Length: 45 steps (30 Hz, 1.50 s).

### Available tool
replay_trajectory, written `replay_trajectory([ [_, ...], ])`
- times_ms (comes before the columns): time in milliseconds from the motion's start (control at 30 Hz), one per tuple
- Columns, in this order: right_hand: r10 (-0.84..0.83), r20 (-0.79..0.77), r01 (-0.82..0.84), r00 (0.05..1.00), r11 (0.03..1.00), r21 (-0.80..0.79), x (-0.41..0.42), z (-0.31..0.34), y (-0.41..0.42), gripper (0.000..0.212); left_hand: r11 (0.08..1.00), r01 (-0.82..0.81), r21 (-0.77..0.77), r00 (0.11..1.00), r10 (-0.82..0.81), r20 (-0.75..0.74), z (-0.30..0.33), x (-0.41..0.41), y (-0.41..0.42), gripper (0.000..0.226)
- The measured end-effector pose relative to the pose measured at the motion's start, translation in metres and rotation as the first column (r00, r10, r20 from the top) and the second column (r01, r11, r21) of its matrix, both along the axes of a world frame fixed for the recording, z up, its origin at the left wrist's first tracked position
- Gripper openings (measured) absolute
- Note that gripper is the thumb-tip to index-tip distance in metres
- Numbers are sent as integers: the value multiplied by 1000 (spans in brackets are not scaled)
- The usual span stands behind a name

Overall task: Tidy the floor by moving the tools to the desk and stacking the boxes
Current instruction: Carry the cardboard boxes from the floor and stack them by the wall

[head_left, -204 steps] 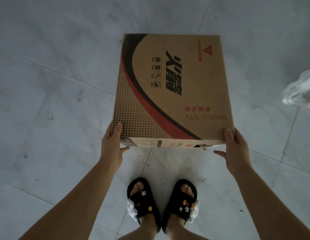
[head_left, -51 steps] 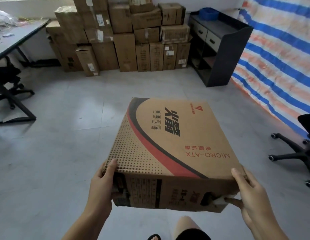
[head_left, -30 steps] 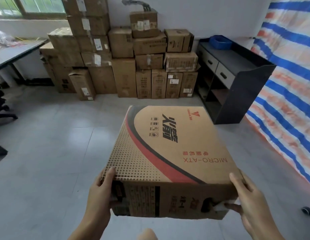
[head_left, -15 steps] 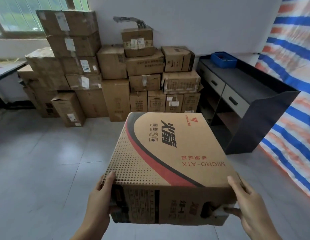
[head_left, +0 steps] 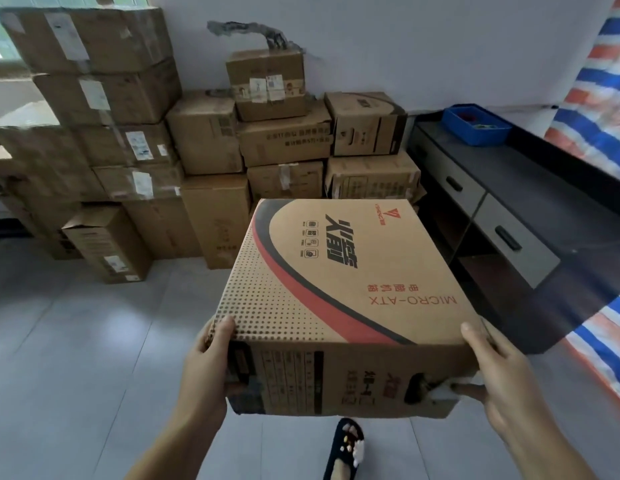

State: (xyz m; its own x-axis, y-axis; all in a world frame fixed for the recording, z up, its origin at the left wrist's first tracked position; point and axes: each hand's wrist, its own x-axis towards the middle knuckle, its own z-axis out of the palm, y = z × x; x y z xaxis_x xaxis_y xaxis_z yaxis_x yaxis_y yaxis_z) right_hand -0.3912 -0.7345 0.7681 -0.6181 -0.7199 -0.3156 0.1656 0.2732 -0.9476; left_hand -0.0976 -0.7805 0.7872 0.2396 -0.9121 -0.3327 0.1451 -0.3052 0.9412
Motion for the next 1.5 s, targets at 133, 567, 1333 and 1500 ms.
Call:
replay_trajectory([
  [133,13,-28,-13,1000,1000,-25,-43,2,-105,36,1000,-19,-2,999,19,-25,1,-42,-102,17],
  [567,8,-63,-18,998,988,-156,-129,36,-390,38,996,-26,-83,993,16,-119,19,-122,-394,21],
  [1333,5,-100,-36,995,951,-308,-281,146,-927,38,972,20,-235,986,-58,-156,109,-268,-927,16],
  [1500,129,-122,-157,984,951,-267,-315,148,-1036,37,987,-51,-150,984,24,-174,115,-298,-1014,11],
])
